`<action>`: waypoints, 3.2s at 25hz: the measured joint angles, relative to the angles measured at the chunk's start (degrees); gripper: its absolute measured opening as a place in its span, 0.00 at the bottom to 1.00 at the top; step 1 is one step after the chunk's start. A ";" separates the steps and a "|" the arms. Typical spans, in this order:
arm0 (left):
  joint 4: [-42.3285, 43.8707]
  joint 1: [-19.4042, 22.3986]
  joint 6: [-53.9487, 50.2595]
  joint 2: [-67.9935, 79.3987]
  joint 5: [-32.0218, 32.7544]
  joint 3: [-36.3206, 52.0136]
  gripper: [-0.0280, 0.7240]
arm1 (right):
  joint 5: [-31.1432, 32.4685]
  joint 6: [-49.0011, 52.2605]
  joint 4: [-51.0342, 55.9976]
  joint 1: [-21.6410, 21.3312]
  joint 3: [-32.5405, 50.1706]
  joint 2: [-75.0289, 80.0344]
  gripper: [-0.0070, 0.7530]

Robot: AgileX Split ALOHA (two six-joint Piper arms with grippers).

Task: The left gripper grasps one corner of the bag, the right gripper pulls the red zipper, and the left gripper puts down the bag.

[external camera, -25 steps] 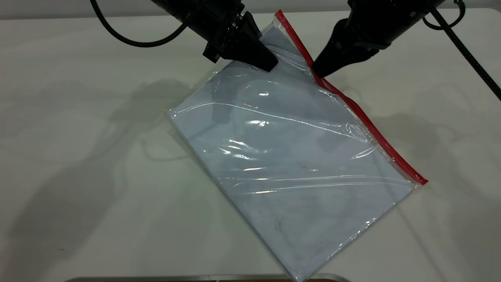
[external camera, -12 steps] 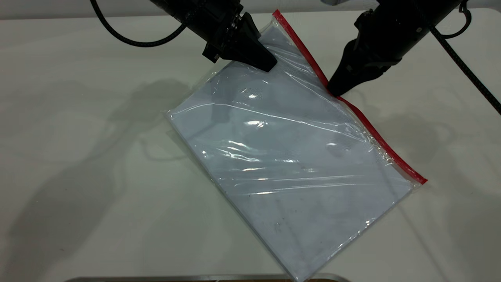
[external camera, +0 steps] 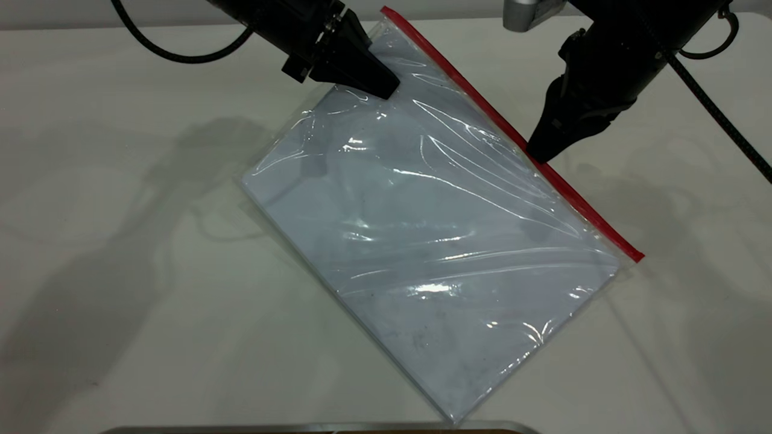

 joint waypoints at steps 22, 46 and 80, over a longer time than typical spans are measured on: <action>-0.38 0.30 -0.20 0.00 0.06 0.00 0.11 | 17.96 34.72 -28.06 -3.31 0.00 0.06 0.05; 15.55 0.71 -22.64 -4.59 -16.57 0.00 0.86 | -4.14 37.31 -27.31 -3.35 0.35 -6.66 0.58; 58.28 0.76 -101.64 -67.04 4.31 24.85 0.80 | 31.64 45.58 -22.08 -3.43 18.85 -99.31 0.58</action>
